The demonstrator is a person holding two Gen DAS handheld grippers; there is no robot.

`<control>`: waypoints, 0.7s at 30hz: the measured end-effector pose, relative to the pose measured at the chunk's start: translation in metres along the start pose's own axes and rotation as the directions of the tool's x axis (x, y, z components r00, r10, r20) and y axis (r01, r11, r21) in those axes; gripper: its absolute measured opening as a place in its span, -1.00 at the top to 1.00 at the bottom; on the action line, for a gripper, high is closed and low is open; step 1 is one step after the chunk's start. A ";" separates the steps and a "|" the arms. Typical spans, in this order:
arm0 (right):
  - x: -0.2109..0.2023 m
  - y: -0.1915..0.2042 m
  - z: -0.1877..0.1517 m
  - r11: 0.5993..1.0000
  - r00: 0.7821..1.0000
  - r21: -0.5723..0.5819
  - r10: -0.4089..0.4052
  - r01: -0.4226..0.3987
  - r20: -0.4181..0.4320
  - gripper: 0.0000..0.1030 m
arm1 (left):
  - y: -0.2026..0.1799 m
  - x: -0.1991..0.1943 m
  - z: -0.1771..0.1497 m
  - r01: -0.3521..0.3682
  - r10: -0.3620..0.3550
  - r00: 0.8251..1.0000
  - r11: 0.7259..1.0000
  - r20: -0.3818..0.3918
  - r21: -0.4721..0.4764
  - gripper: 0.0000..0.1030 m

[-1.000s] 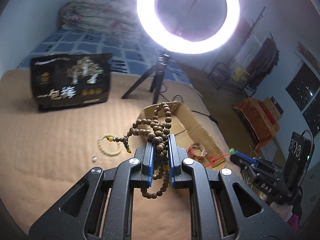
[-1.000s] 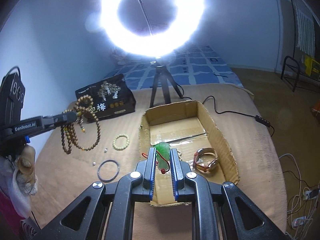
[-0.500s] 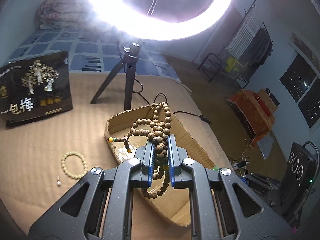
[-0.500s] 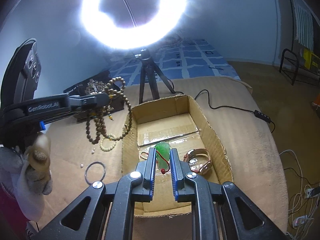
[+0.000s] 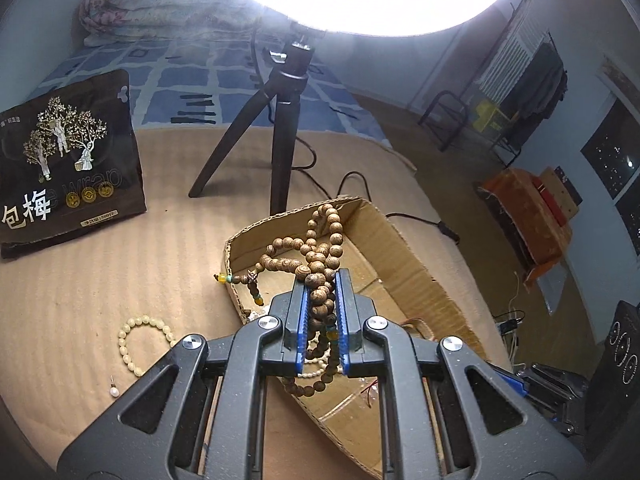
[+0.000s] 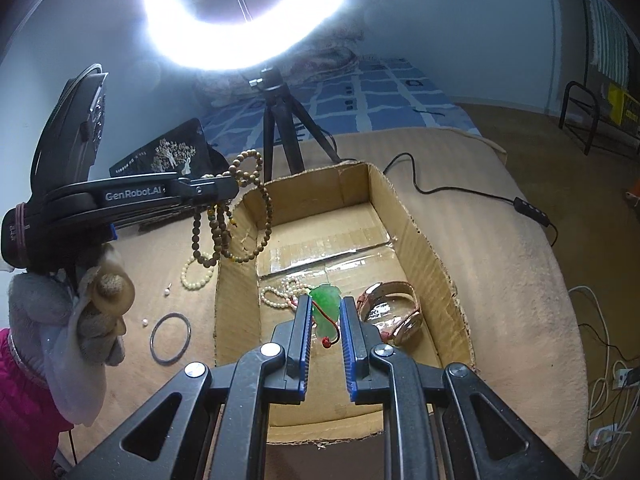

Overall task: Organize jewelry
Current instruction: 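Lower the mala with the left tool while the right tool lowers the pendant into the box, opening both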

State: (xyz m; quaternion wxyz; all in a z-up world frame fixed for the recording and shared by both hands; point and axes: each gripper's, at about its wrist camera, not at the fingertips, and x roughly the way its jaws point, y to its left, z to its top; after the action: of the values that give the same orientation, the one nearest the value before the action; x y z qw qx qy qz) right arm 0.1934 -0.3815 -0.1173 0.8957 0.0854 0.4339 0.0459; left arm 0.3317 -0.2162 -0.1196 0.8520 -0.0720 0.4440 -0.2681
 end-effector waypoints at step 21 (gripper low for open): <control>-0.015 0.018 0.003 0.999 1.000 -0.022 -0.025 0.026 0.016 0.09 | 0.001 -0.026 -0.002 -0.042 0.042 0.999 0.998 0.011 0.045 0.67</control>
State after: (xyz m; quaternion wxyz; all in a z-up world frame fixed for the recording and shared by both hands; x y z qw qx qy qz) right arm 0.1863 -0.3662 -0.1002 0.9005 0.0703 0.4274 0.0387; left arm 0.3180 -0.2015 -0.1022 0.8611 -0.0448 0.4348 -0.2596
